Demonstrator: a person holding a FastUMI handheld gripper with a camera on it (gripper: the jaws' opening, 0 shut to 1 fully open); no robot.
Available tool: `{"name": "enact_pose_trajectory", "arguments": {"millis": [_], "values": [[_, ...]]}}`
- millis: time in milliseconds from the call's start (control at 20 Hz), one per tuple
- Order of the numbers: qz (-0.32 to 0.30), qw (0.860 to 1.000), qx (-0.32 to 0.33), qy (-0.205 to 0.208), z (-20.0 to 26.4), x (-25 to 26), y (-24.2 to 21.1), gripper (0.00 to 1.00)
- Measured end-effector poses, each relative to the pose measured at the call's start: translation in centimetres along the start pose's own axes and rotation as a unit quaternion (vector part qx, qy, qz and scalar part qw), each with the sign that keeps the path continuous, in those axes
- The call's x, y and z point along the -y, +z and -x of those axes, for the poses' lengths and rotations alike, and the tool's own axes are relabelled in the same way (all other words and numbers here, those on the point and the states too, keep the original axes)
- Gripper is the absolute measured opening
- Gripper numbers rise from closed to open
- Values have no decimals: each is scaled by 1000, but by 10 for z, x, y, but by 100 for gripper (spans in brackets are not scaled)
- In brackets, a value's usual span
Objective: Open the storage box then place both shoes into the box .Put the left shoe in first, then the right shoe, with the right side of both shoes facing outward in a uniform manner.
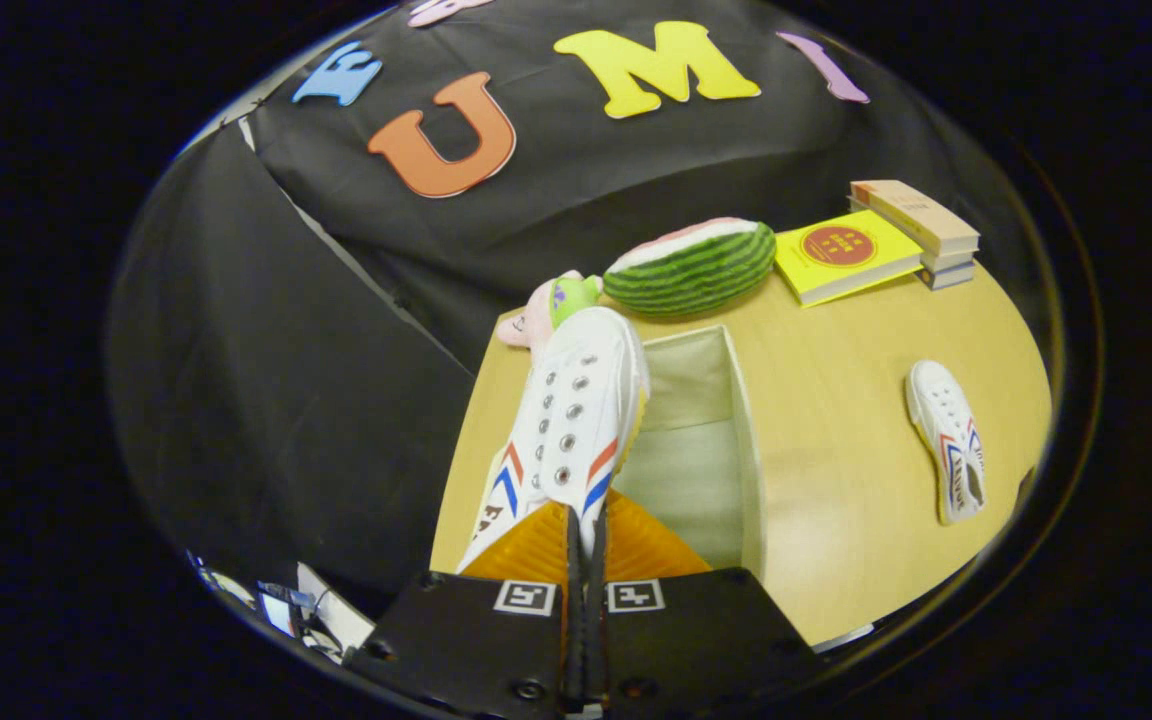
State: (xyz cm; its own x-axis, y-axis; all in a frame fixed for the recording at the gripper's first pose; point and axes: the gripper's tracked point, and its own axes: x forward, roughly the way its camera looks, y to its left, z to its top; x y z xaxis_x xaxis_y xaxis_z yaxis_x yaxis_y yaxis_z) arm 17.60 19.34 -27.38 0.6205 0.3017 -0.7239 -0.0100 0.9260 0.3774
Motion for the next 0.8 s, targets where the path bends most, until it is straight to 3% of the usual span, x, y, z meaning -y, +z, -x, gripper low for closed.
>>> {"name": "enact_pose_trajectory", "arguments": {"millis": [300, 350, 400, 500, 600, 800], "values": [[37, 999, -15, -12, -43, -5, -32, 5], [44, 999, -5, 1, -48, -9, -29, 8], [62, 998, 5, 1, -55, -9, -28, 26], [101, 993, 35, -49, -36, 10, -13, 62], [113, 990, 69, -44, -18, 11, -7, 98], [141, 985, 80, -66, 13, 39, 16, 99]]}}
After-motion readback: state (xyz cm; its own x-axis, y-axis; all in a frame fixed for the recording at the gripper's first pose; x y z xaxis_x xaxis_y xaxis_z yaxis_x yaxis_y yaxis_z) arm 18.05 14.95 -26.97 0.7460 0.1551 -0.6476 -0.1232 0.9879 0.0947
